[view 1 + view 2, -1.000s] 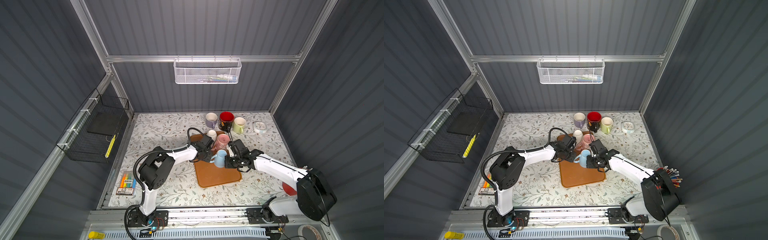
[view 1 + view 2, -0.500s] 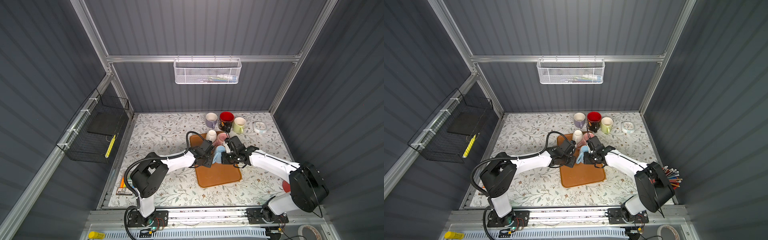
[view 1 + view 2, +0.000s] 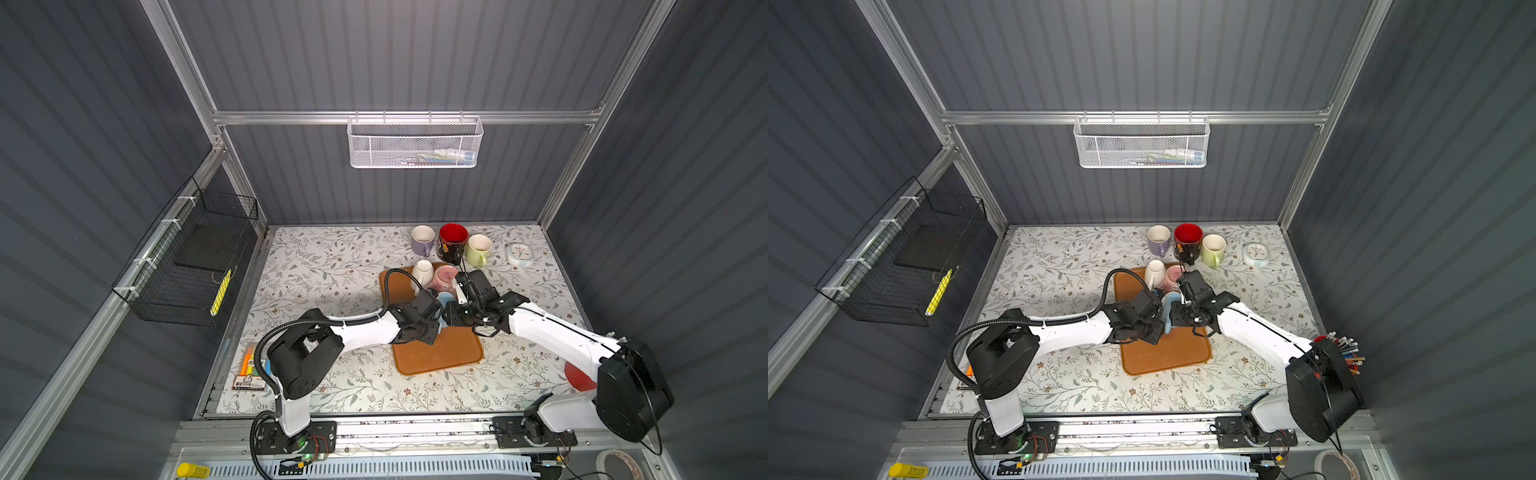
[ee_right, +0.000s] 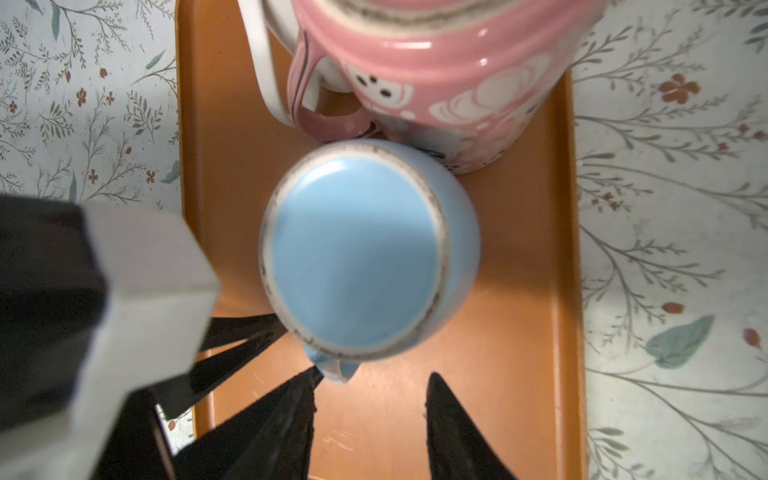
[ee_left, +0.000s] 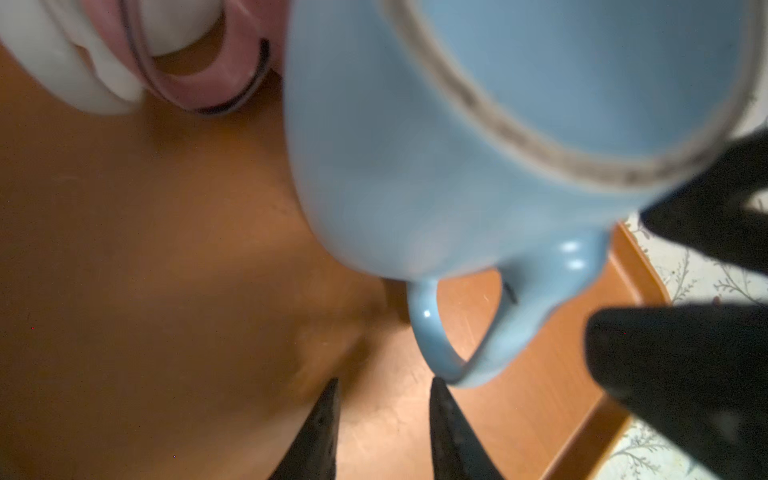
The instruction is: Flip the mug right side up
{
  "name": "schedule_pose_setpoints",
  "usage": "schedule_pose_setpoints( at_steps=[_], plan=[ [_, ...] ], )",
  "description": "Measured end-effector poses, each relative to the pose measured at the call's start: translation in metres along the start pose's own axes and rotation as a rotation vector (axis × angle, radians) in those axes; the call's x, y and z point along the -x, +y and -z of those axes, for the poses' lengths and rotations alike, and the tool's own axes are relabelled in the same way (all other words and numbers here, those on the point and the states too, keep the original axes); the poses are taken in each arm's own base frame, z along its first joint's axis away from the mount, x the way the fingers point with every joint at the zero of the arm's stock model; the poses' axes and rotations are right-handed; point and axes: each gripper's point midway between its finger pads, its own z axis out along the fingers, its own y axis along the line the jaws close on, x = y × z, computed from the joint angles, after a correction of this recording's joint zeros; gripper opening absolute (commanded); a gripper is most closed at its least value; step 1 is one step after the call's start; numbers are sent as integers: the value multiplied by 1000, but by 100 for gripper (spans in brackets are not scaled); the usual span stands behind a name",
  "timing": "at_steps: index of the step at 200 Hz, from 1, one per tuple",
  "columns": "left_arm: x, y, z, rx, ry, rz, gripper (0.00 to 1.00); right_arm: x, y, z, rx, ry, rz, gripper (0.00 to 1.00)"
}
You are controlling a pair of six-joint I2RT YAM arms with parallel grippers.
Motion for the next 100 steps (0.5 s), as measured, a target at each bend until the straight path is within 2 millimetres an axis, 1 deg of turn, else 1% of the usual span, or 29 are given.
schedule_pose_setpoints(
  at_steps=[14, 33, 43, 57, 78, 100],
  plan=[
    [-3, -4, -3, -3, 7, -3, 38, 2, -1, 4, -11, -16, -14, 50],
    [-4, -7, -3, -8, 6, -5, 42, 3, 0, 7, -21, -35, -26, 52],
    [-3, -7, -2, -5, 0, -1, 44, 3, 2, 7, -26, -39, -28, 53],
    [-3, -4, 1, 8, -12, 3, 51, 1, 4, 6, -32, -41, -30, 55],
    [-5, 5, 18, 37, -43, 8, 63, -3, 5, 2, -54, -37, -37, 57],
    [-4, 14, 42, 66, -97, 13, 70, -5, 5, -5, -85, -31, -47, 58]
  ],
)
